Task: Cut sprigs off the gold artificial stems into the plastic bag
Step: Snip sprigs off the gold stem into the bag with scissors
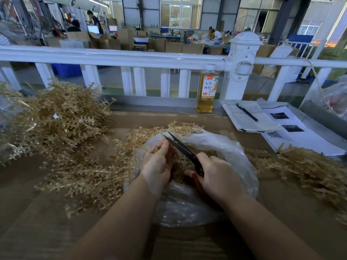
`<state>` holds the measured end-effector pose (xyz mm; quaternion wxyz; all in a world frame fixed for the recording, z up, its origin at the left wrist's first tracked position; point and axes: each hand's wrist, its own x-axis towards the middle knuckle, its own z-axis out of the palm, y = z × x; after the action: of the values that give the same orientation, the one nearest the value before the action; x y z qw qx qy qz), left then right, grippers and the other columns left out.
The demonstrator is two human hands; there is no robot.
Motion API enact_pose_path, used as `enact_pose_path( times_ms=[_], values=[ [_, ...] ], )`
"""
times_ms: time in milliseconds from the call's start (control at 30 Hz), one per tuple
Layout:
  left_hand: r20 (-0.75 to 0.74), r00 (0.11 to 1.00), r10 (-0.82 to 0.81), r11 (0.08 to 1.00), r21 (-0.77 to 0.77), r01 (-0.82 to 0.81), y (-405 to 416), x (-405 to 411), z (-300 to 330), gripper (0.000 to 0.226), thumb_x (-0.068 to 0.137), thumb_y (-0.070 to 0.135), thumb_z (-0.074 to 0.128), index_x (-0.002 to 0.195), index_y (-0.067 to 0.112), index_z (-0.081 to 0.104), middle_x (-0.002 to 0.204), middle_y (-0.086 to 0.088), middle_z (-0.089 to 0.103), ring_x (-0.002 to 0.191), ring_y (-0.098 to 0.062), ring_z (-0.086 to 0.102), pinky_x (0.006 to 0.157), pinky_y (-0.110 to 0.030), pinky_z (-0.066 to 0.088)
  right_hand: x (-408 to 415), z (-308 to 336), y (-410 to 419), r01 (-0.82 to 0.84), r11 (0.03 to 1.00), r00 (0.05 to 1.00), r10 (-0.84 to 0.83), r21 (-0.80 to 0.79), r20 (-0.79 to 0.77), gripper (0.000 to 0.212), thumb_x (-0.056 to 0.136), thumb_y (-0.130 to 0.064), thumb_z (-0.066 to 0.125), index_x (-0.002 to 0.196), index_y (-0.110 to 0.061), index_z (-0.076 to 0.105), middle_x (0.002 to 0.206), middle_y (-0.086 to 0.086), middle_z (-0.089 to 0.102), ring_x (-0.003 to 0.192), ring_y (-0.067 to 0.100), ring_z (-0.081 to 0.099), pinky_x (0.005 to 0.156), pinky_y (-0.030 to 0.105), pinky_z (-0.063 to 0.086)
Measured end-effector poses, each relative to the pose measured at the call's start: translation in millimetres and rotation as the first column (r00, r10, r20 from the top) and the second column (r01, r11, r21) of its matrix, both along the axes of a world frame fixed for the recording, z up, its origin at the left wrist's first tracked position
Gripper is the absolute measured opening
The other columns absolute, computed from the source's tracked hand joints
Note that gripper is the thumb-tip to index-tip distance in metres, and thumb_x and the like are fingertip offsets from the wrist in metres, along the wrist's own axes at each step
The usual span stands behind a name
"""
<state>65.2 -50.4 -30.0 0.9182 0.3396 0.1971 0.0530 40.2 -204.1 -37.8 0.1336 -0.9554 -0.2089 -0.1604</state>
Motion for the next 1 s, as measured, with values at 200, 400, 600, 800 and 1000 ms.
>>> enact_pose_path(
  times_ms=[200,400,600,800,1000],
  values=[
    [-0.004,1.0,-0.009,1.0,0.001,0.009,0.4,1.4,-1.4,0.021,0.093,0.004,0.054,0.073,0.01,0.058,0.059,-0.001,0.065,0.05,-0.008,0.063,0.047,-0.017,0.051,-1.7,-0.4,0.6,0.004,1.0,1.0,-0.004,0.001,0.008,0.044,0.09,-0.059,0.048,0.106,-0.019,0.052,0.077,-0.004,0.044,0.077,0.022,0.057,0.063,0.028,0.033],
    [-0.019,0.999,-0.027,1.0,-0.005,0.027,1.8,1.4,-1.2,0.018,0.094,0.006,0.053,0.077,0.01,0.058,0.068,-0.003,0.066,0.057,-0.01,0.064,0.047,-0.017,0.051,-2.6,0.4,-0.2,-0.013,0.999,1.0,0.013,0.032,-0.021,0.046,0.092,-0.061,0.042,0.113,-0.021,0.051,0.089,0.001,0.06,0.083,0.021,0.059,0.07,0.03,0.046],
    [-0.019,1.0,-0.013,1.0,-0.008,0.013,0.5,0.3,0.4,0.026,0.094,0.005,0.053,0.069,0.013,0.055,0.056,0.001,0.066,0.053,-0.007,0.062,0.048,-0.017,0.051,-3.1,1.6,-1.2,-0.019,0.997,0.999,0.023,0.071,-0.048,0.046,0.09,-0.064,0.042,0.114,-0.026,0.049,0.091,-0.004,0.059,0.086,0.016,0.058,0.07,0.027,0.044],
    [-0.011,0.995,-0.096,0.994,-0.059,0.095,4.6,-1.2,0.9,0.013,0.093,0.007,0.054,0.084,0.009,0.062,0.068,-0.004,0.068,0.054,-0.012,0.065,0.05,-0.02,0.054,-1.4,1.7,1.7,-0.001,0.993,0.998,0.009,0.115,-0.068,0.048,0.087,-0.066,0.045,0.119,-0.03,0.05,0.101,-0.005,0.062,0.096,0.013,0.058,0.082,0.03,0.05],
    [0.018,0.984,-0.176,0.983,-0.057,0.177,8.6,-0.1,-1.1,0.017,0.095,0.007,0.048,0.088,0.004,0.063,0.084,-0.01,0.066,0.072,-0.018,0.064,0.066,-0.027,0.057,-0.3,2.4,7.3,0.007,0.996,0.999,-0.002,0.094,-0.053,0.048,0.088,-0.065,0.046,0.119,-0.029,0.05,0.1,-0.004,0.062,0.096,0.015,0.058,0.083,0.031,0.05]
  ],
)
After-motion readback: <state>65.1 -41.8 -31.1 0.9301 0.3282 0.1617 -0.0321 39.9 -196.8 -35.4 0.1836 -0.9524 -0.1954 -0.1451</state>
